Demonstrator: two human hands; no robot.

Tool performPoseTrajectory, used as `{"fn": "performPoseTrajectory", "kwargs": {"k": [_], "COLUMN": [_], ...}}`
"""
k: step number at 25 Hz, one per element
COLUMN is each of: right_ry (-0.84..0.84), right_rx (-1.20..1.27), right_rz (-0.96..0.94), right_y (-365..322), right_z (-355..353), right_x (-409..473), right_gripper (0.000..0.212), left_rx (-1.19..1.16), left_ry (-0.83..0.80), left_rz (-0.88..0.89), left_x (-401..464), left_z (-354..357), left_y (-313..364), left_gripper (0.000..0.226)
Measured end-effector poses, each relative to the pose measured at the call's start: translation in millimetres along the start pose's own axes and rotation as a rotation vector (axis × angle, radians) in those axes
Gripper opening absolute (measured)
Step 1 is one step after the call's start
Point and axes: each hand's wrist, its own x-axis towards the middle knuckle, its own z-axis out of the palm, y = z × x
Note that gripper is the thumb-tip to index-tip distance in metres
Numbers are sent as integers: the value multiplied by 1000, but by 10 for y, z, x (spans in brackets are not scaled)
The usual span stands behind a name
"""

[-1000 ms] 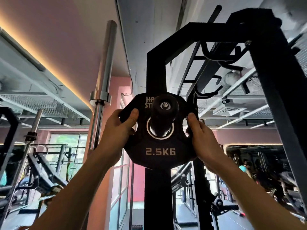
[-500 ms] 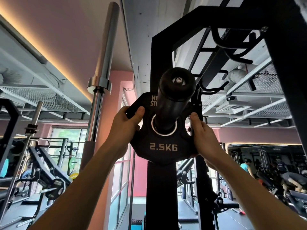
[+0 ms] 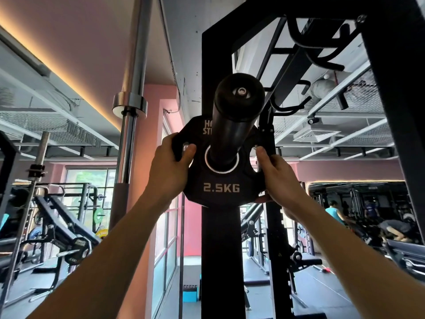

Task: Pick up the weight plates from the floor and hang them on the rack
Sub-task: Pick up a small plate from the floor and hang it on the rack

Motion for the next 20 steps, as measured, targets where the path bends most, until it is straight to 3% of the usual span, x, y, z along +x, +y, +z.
{"fn": "performPoseTrajectory", "kwargs": {"k": [3, 9, 20], "right_ry": [46, 42, -91], "right_rx": [-74, 28, -51], "right_rz": [-51, -103, 148], "right_y": [-21, -196, -223], "right_z": [-59, -311, -1088], "right_x": [-231, -1025, -3125], "right_gripper": [62, 15, 17], "left_rx": [118, 21, 8], "left_ry": [23, -38, -187], "left_rz": [44, -47, -427], "left_x": [-275, -1036, -3307], "left_z": [-107, -309, -823], "left_y": [1, 292, 1000], "left_gripper": [56, 20, 16]}}
